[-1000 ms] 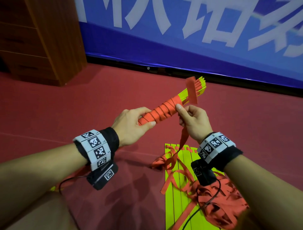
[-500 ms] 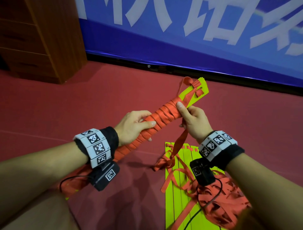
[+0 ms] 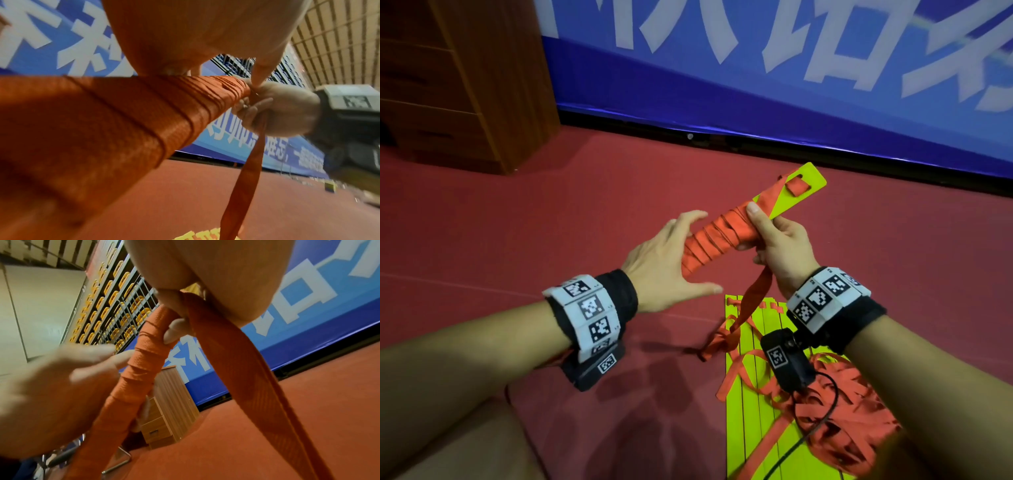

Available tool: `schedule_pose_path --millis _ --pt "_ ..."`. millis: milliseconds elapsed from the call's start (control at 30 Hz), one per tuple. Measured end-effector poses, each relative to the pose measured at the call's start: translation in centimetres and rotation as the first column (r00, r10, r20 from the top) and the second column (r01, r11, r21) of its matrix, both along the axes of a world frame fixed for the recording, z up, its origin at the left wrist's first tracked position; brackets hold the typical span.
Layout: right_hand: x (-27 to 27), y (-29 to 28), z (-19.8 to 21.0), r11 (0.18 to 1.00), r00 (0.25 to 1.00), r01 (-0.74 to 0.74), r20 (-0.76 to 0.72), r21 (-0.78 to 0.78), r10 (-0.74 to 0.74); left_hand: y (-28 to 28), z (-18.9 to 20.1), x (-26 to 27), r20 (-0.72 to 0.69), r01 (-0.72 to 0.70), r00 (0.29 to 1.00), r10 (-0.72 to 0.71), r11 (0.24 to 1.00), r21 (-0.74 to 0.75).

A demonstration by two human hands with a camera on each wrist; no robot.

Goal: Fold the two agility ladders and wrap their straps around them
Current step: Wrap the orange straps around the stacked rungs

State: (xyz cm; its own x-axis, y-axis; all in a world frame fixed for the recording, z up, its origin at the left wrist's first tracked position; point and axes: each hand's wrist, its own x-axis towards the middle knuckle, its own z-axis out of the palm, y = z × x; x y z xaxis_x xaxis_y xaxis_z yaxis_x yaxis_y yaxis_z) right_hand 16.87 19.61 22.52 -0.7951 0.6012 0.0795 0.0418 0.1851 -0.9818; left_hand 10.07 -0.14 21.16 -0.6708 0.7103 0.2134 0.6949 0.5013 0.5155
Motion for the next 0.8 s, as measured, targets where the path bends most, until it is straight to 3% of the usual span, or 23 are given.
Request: schedule_pose_path --millis 167,300,633,800 --pt "0.0 -0.4 0.8 0.998 0.999 0.014 -0.033 -0.066 -0.016 0.3 -1.0 -0.2 -0.281 -0.056 0.956 0.088 0.991 0.121" --pt "0.4 -0.4 1.0 0.997 0.999 -0.013 -0.039 -0.076 0.011 0.1 -0.8 -0.9 -0.333 -0.046 0.937 0.105 0.982 0.182" --pt "1.4 0.3 1.6 0.972 0.99 -0.12 -0.047 0.204 0.132 -0.4 -0.8 -1.2 -0.217 -0.076 0.969 0.119 0.978 0.196" --pt "1.6 0.8 1.7 0.958 0.977 -0.157 -0.108 0.241 0.187 -0.4 -0.2 -1.0 -0.179 -0.075 0.978 0.104 0.984 0.163"
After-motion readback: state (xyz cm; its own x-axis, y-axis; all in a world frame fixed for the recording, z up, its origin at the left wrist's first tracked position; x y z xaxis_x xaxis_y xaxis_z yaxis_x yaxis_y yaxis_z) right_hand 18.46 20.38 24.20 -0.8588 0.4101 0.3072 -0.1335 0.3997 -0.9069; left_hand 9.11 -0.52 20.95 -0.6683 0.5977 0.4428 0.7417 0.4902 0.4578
